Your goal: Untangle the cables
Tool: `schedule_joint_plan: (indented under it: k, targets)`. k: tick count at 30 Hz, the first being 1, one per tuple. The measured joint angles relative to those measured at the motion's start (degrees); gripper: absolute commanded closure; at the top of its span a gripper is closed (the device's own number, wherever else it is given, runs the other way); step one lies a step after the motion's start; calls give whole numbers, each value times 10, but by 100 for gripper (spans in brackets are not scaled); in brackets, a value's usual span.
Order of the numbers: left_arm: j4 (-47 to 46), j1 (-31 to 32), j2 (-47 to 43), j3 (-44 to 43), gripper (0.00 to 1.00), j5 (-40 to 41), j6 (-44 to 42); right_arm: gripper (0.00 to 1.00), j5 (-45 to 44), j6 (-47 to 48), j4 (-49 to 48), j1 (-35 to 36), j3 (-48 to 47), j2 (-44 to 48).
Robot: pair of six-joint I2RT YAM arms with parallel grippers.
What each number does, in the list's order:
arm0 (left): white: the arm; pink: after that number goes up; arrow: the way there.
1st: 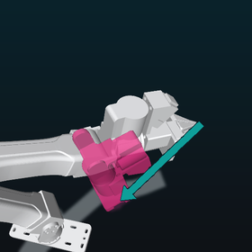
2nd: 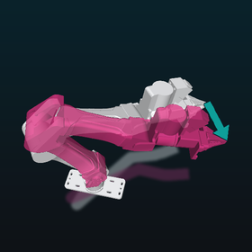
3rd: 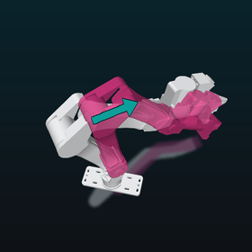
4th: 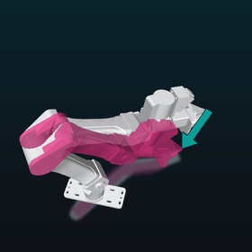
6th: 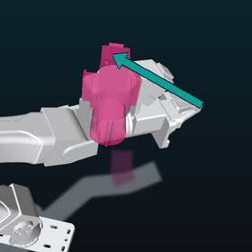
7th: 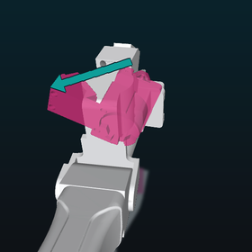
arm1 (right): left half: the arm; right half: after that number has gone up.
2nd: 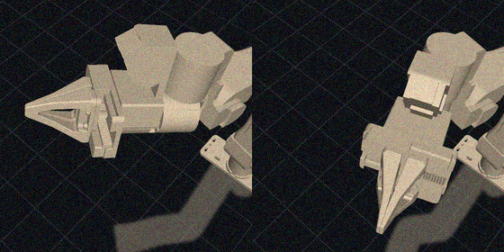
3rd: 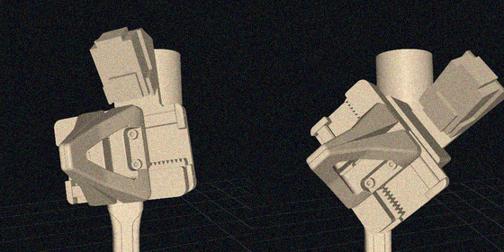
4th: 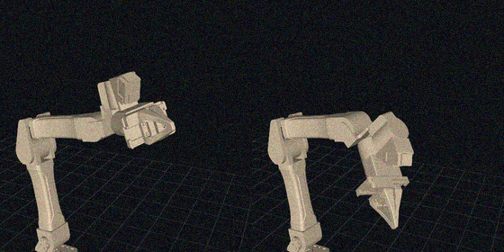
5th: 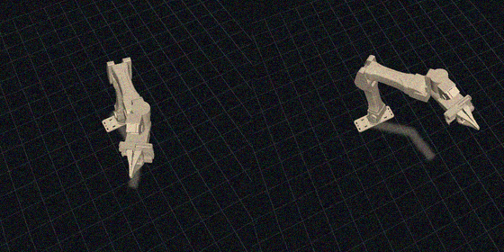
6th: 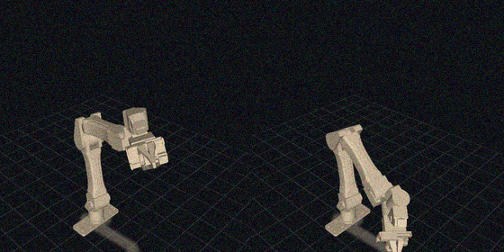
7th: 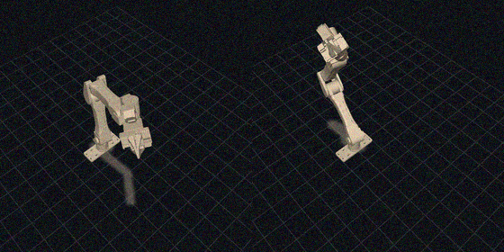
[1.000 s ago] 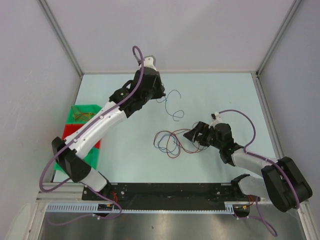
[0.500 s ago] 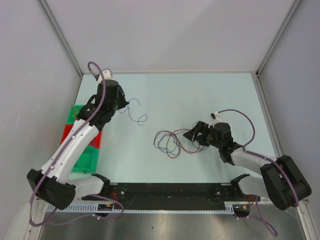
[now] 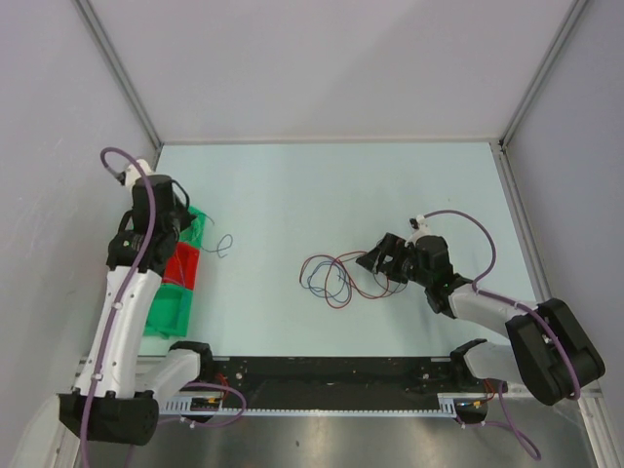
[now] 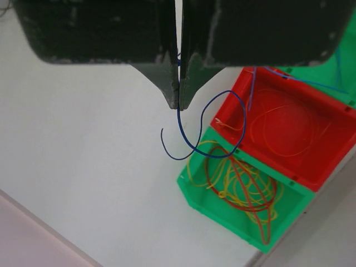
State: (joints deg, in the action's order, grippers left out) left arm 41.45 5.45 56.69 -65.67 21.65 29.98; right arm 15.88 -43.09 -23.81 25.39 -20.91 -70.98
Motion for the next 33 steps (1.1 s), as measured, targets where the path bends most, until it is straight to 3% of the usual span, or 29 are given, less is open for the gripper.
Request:
schedule_joint_plan:
  k: [9,23,33]
  targets:
    - [31,-113,-18,19,100,3,-30,7,0,0,0,0,-1,-1]
    - [91,-178,-24,20,100,50,-33,7,21,8,-1,0,-1,-1]
    - [94,-186,-2,9,100,78,-35,7,61,13,-23,-15,4,0]
